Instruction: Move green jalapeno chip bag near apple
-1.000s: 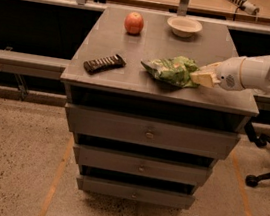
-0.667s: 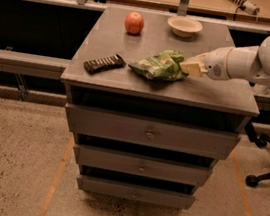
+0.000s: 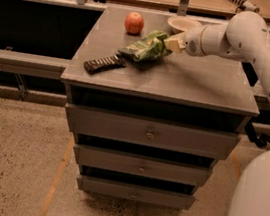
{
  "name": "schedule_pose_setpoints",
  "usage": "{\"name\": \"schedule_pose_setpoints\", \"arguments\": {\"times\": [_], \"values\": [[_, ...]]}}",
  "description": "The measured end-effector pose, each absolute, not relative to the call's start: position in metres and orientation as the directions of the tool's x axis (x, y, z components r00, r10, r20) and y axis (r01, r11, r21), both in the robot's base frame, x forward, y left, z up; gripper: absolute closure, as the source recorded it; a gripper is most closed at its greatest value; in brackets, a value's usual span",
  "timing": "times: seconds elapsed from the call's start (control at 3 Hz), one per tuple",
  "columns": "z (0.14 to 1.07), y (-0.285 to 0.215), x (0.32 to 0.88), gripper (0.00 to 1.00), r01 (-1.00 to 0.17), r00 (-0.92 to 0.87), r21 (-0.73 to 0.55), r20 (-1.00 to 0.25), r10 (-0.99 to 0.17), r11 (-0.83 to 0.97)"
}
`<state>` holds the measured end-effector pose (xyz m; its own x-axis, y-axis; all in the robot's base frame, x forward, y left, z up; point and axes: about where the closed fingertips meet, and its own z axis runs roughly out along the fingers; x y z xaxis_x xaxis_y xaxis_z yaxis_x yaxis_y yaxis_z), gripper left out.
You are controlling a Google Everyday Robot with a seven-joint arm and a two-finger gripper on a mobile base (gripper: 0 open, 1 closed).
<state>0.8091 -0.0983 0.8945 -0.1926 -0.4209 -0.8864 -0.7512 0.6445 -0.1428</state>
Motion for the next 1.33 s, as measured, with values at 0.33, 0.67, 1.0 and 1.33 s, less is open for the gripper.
{"name": "schedule_pose_setpoints", "arguments": {"times": [0.33,0.67,1.0,1.33], "values": [[0.897,-0.094,0.847,1.0,-0.718,-0.192,-0.156,-0.893,-0.408,0.679],[0.899,-0.093,0.877,1.0,-0.671,-0.205,-0.168,-0.894,-0.398,0.722],[0.903,-0.083,0.895,0.82,-0.64,-0.2,-0.183,-0.898,-0.392,0.747],[0.906,-0.079,0.903,0.59,-0.618,-0.201,-0.187,-0.902,-0.383,0.764]]}}
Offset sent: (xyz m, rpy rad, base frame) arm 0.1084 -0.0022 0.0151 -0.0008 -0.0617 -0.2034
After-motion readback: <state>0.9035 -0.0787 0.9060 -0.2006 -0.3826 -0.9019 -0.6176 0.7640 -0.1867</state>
